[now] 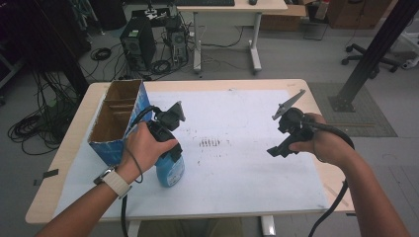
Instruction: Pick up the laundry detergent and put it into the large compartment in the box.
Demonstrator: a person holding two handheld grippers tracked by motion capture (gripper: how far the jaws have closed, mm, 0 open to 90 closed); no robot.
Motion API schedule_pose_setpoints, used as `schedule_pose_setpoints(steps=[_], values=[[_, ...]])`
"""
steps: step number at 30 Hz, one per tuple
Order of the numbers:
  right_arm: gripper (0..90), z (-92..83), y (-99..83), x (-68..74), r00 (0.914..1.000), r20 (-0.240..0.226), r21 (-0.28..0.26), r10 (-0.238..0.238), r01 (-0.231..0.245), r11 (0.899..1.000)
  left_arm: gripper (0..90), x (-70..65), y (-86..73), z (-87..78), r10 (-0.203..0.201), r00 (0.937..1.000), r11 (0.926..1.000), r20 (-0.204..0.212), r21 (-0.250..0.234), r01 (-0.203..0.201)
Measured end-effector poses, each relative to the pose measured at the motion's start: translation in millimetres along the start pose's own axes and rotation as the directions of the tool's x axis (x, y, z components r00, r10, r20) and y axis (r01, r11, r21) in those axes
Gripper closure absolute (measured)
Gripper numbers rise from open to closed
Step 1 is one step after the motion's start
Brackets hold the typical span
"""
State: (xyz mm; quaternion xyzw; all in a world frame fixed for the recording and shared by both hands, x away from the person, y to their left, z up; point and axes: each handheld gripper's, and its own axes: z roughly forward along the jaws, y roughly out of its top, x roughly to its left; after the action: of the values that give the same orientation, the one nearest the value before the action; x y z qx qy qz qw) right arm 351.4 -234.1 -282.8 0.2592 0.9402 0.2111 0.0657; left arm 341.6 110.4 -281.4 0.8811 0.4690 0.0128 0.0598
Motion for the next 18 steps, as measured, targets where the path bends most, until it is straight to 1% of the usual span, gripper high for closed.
schedule_pose_setpoints(steps=[1,3,9,18], values=[[10.7,-0.7,0.3,0.3,1.0000,0.000,-0.002,-0.001,0.001,1.000,37.1,-1.3,-0.5,-3.7,0.006,1.0000,1.0000,-0.006,-0.001,-0.006],[10.7,-0.9,0.5,0.6,1.0000,0.000,-0.002,-0.003,0.003,1.000,37.1,-1.7,-0.7,-5.1,0.006,1.0000,1.0000,-0.007,-0.003,-0.006],[10.7,-1.8,2.0,1.4,1.0000,0.001,-0.006,-0.007,0.007,1.000,37.2,-5.0,-0.1,-18.8,0.006,1.0000,1.0000,-0.008,-0.006,-0.006],[10.7,-2.4,2.9,1.9,0.9999,0.002,-0.009,-0.010,0.010,1.000,37.2,-10.3,2.3,-33.3,0.013,0.9998,0.9998,-0.016,-0.016,-0.013]])
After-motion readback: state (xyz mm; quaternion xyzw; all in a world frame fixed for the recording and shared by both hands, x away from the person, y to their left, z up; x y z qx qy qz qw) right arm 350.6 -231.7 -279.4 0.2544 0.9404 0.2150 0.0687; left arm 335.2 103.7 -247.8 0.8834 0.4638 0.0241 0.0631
